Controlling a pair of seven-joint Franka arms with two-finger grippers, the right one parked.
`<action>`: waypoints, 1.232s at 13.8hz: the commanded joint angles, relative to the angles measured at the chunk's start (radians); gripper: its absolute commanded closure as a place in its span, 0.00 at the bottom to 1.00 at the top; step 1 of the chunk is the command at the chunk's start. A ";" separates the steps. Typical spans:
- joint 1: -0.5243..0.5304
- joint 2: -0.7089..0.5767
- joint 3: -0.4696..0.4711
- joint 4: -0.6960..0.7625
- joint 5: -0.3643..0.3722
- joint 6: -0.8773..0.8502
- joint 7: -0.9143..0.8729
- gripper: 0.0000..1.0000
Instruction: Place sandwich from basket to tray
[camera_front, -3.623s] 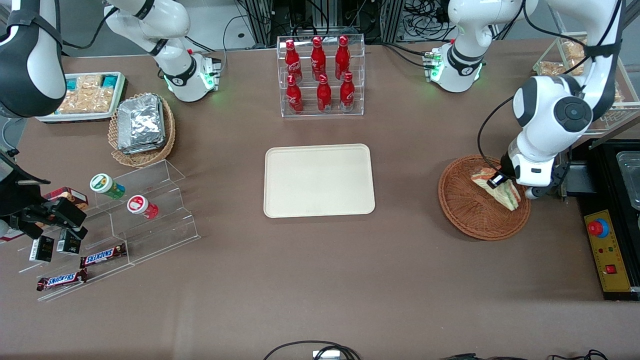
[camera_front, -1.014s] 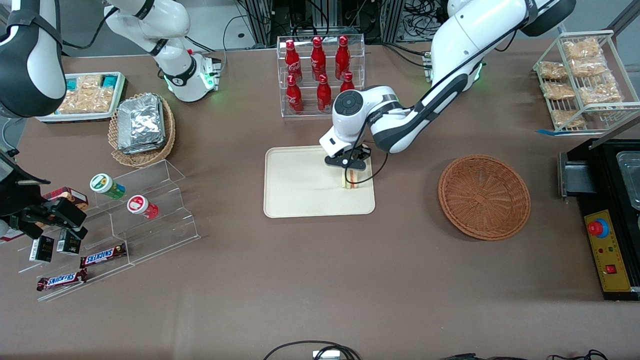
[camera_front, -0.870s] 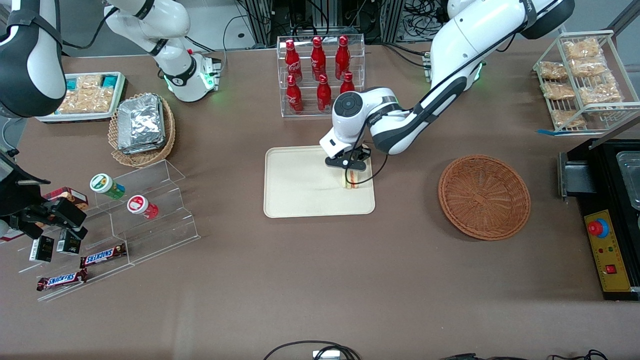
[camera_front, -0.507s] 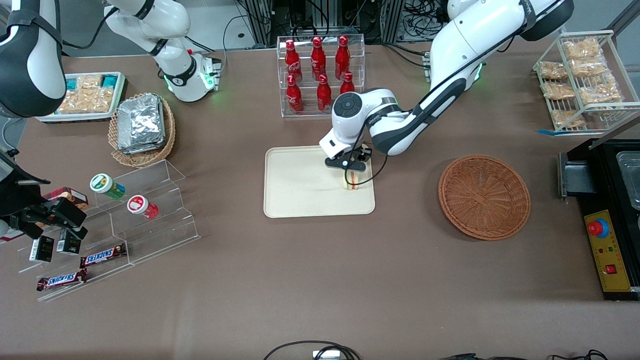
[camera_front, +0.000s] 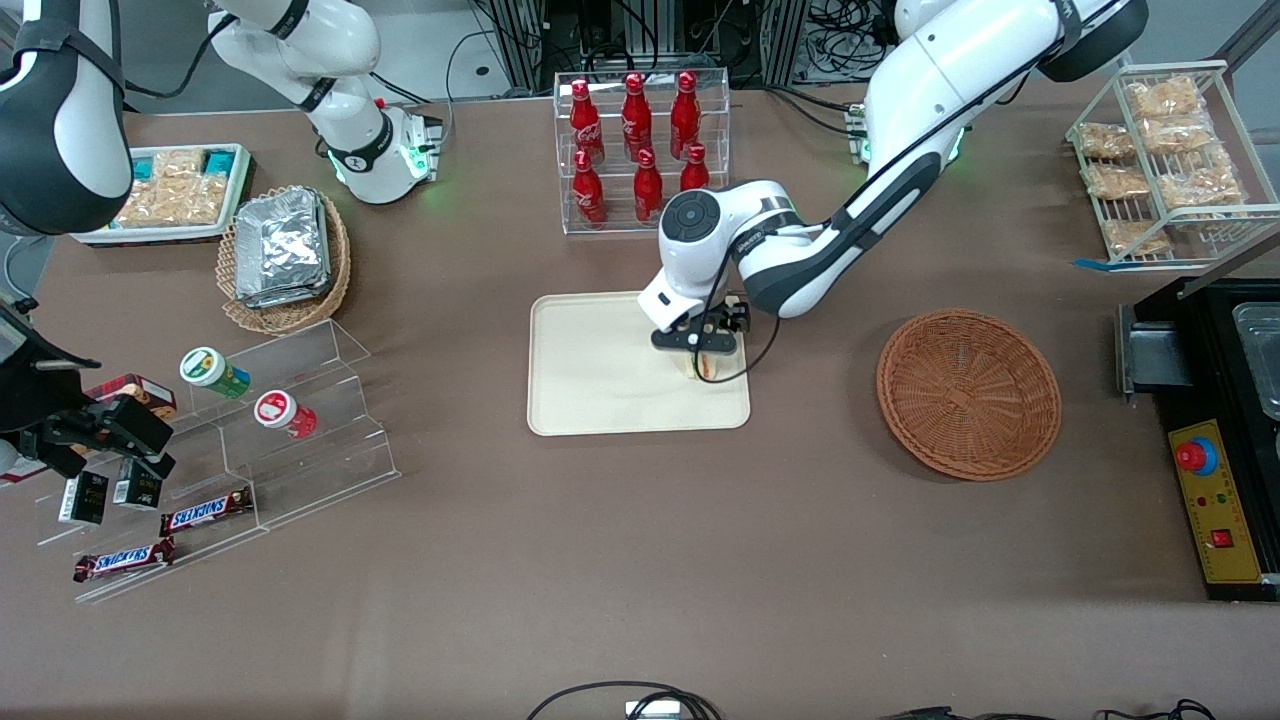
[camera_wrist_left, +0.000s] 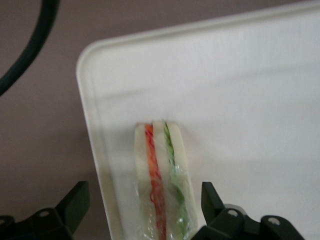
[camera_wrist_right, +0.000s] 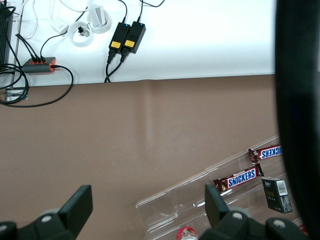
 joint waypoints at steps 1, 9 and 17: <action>0.001 -0.030 -0.004 0.092 -0.026 -0.084 -0.061 0.01; 0.140 -0.120 -0.005 0.255 -0.049 -0.357 -0.095 0.01; 0.182 -0.232 0.099 0.313 -0.199 -0.443 0.070 0.01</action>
